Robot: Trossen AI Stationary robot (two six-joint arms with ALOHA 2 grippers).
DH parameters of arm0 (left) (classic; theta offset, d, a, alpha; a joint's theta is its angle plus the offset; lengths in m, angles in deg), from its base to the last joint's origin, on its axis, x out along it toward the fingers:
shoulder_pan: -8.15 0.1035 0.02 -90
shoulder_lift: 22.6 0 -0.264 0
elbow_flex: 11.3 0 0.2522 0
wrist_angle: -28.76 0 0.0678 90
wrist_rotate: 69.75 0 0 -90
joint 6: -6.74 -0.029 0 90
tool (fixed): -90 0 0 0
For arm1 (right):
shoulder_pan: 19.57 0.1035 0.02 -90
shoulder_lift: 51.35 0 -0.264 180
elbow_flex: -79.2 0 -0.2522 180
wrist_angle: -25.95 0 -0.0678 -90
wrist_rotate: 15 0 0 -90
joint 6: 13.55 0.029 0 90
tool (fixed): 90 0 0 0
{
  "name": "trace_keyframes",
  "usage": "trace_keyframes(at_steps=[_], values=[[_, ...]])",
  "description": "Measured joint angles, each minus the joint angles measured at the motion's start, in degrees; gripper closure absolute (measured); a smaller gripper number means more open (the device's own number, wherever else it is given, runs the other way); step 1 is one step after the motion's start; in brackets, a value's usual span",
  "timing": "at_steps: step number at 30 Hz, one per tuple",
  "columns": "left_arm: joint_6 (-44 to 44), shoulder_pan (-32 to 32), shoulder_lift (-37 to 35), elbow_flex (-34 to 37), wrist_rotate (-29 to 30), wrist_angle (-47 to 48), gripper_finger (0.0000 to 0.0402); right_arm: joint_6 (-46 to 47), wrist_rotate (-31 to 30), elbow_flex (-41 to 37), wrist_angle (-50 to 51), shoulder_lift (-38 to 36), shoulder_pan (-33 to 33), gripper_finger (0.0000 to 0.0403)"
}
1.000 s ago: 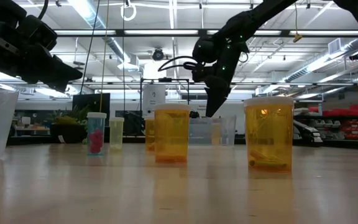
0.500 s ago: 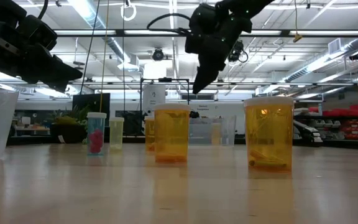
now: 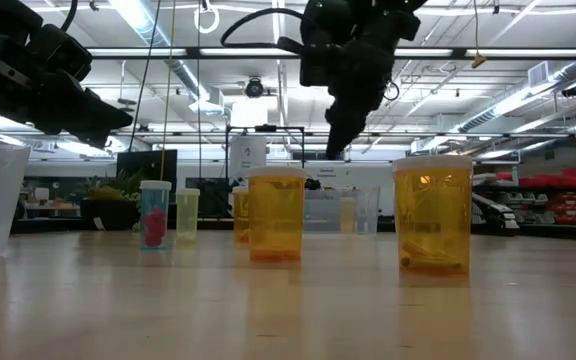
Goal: Pick and place medicine bottles into bin by pill shape (circle, oval)
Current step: Put the yellow tablet bottle into the top transparent bin
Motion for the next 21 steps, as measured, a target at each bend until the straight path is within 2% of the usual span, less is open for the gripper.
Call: trace_keyframes(at_steps=[5,9,21], values=[[0.00,-0.02,-0.02,0.02,0.00,0.00,0.0368,4.85,-4.46,-4.11,-1.00,0.02,4.35,0.0175],[0.00,-0.02,-0.02,0.00,0.02,0.00,0.0366,9.59,-5.63,-5.81,-0.39,0.03,7.43,0.0175],[-0.02,-0.02,-0.02,0.02,0.02,0.00,0.0374,21.94,-12.36,-5.95,11.06,0.04,15.21,0.0175]])
